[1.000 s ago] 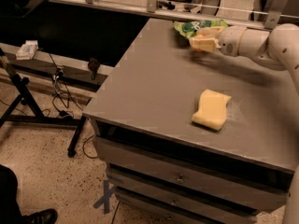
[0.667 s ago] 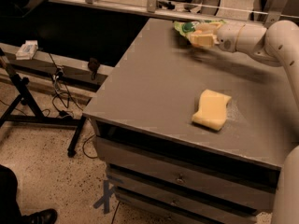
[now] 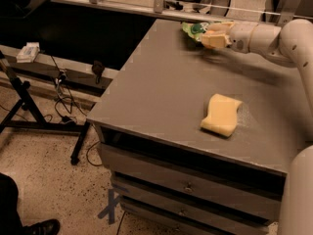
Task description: Move orange near green rice chip bag
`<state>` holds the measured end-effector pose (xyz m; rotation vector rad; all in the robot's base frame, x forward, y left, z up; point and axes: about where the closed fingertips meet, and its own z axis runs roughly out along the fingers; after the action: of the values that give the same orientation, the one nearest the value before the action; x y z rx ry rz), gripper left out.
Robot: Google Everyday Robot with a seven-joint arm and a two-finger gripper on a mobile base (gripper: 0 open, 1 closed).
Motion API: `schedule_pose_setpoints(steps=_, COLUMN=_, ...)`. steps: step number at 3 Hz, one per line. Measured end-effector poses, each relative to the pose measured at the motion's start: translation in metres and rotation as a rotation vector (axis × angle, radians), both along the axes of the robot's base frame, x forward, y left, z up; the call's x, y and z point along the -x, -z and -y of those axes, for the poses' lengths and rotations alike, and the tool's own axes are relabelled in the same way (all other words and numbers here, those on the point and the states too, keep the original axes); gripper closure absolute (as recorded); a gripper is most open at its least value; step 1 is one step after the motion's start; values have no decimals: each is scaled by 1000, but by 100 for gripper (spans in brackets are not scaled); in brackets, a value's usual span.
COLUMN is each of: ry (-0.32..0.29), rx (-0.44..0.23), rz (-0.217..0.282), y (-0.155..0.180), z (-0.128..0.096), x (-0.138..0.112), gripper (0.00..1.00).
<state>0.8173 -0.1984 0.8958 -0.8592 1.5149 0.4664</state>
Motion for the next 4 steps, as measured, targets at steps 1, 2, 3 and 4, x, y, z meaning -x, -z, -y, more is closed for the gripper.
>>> schedule_pose_setpoints(steps=1, ry=8, rx=8, rz=-7, y=1, z=5, x=0, gripper=59)
schedule_pose_setpoints(steps=2, ry=17, rx=12, rz=-17, y=5, z=10, x=1, gripper=35)
schedule_pose_setpoints(steps=3, ry=25, rx=13, rz=-31, y=11, z=14, x=4, gripper=13)
schedule_pose_setpoints(steps=4, ry=35, rx=12, rz=-43, y=16, z=17, x=6, gripper=0)
